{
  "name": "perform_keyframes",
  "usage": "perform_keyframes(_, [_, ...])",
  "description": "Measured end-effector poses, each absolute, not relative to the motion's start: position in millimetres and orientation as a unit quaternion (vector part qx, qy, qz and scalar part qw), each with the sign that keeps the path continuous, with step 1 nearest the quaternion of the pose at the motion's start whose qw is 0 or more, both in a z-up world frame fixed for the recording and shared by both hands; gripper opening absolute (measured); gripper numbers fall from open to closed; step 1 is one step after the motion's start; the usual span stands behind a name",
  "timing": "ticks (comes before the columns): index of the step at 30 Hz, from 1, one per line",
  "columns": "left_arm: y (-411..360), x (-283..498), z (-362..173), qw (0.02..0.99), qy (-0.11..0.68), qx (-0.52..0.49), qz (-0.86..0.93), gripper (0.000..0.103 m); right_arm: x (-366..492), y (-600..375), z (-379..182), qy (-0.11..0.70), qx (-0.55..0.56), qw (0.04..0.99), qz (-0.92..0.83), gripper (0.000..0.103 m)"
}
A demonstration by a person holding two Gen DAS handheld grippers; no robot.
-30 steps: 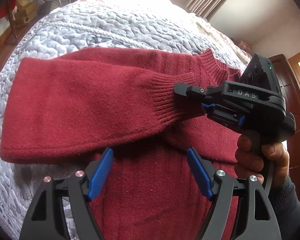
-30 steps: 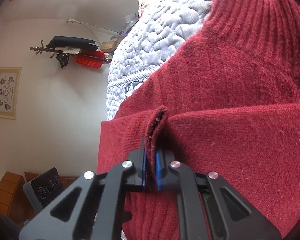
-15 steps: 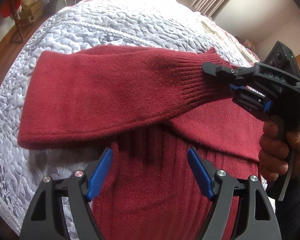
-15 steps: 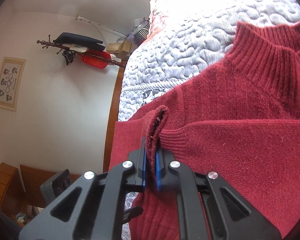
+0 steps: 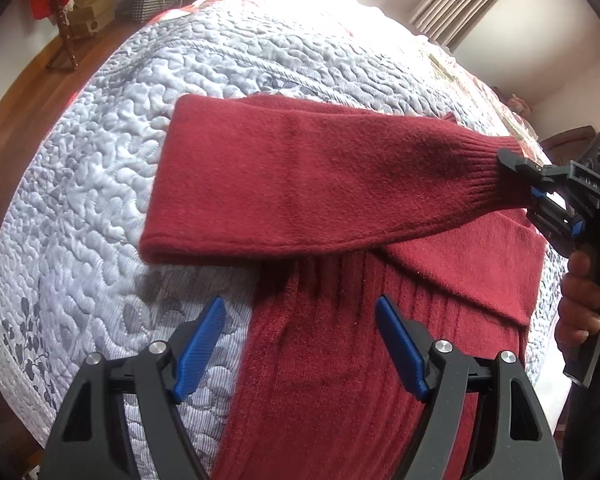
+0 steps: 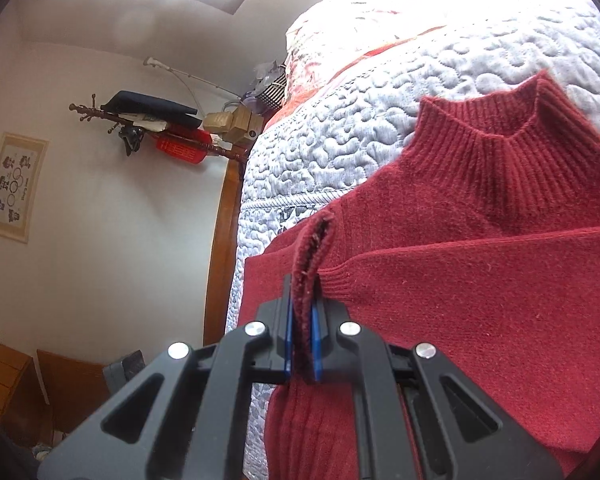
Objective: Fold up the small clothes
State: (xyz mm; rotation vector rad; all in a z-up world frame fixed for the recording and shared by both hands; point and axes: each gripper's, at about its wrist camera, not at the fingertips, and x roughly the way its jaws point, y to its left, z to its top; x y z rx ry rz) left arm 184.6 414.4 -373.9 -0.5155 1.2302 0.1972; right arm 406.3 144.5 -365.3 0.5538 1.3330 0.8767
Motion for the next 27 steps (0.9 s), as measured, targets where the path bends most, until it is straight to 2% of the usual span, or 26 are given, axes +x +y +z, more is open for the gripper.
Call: perform_keyframes(27, [363,202,-347,0.795,0.57,-0.198,0.059,0.079,410,-8,-397,0.595,0.305,0.691,0.274,0.006])
